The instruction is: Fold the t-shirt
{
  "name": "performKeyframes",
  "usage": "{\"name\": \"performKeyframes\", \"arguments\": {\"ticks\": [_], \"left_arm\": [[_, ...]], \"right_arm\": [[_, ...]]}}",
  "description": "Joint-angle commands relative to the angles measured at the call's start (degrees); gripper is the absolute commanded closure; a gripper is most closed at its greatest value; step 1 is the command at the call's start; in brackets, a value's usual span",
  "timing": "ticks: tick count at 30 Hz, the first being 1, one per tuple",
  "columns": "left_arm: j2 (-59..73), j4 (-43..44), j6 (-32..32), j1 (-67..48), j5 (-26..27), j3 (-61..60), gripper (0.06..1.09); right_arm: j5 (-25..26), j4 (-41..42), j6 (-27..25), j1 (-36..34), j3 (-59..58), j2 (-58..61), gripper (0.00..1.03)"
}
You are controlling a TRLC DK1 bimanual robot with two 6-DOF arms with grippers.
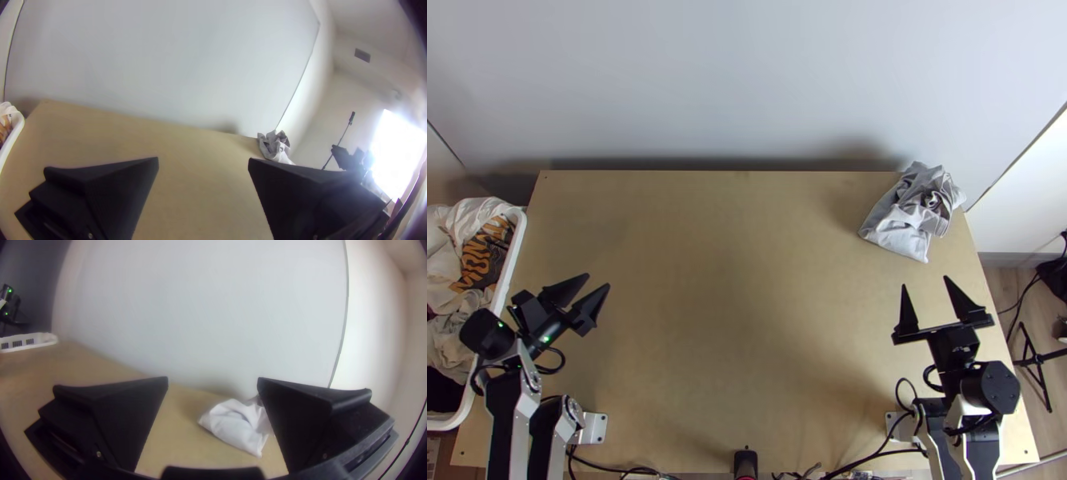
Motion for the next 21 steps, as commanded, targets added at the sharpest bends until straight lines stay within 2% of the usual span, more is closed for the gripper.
{"name": "performKeyframes", "arguments": {"ticks": [1,3,6,8,11,13,19,20,21], "left_arm": [[-4.07,5.77,-3.25,-3.34,-3.51,-5.18,0.11],[-7.32,5.59,-3.87,-3.78,-4.47,-6.15,0.11],[-14.26,2.96,-1.67,-7.56,-10.19,-7.56,0.11],[-20.59,-2.76,2.46,-12.66,-15.99,-7.82,0.11],[-32.72,-6.80,6.15,-18.55,-25.65,-9.58,0.11],[-34.83,-8.56,8.00,-19.95,-26.27,-10.10,0.11],[-35.09,-10.67,9.14,-21.80,-26.36,-10.19,0.11],[-35.09,-11.90,11.25,-22.50,-26.09,-10.63,0.11],[-35.09,-16.47,17.05,-23.73,-25.65,-10.63,0.11]], "right_arm": [[2.32,-1.30,-1.60,0.48,-5.26,-1.72,0.10],[2.50,-5.44,-3.01,0.83,-5.88,-1.72,0.09],[3.64,-6.67,-3.54,0.30,-6.23,-1.72,0.09],[3.46,-7.81,-3.19,0.83,-6.41,-1.63,0.09],[3.55,-8.16,-2.75,1.44,-6.49,-1.63,0.08],[3.55,-8.16,-2.75,1.62,-6.49,-1.63,0.04],[3.64,-9.04,-3.19,1.53,-6.67,-1.63,0.04],[3.55,-8.95,-3.19,1.53,-6.67,-1.63,0.04],[3.55,-9.04,-3.10,1.44,-6.76,-1.63,0.04]]}}
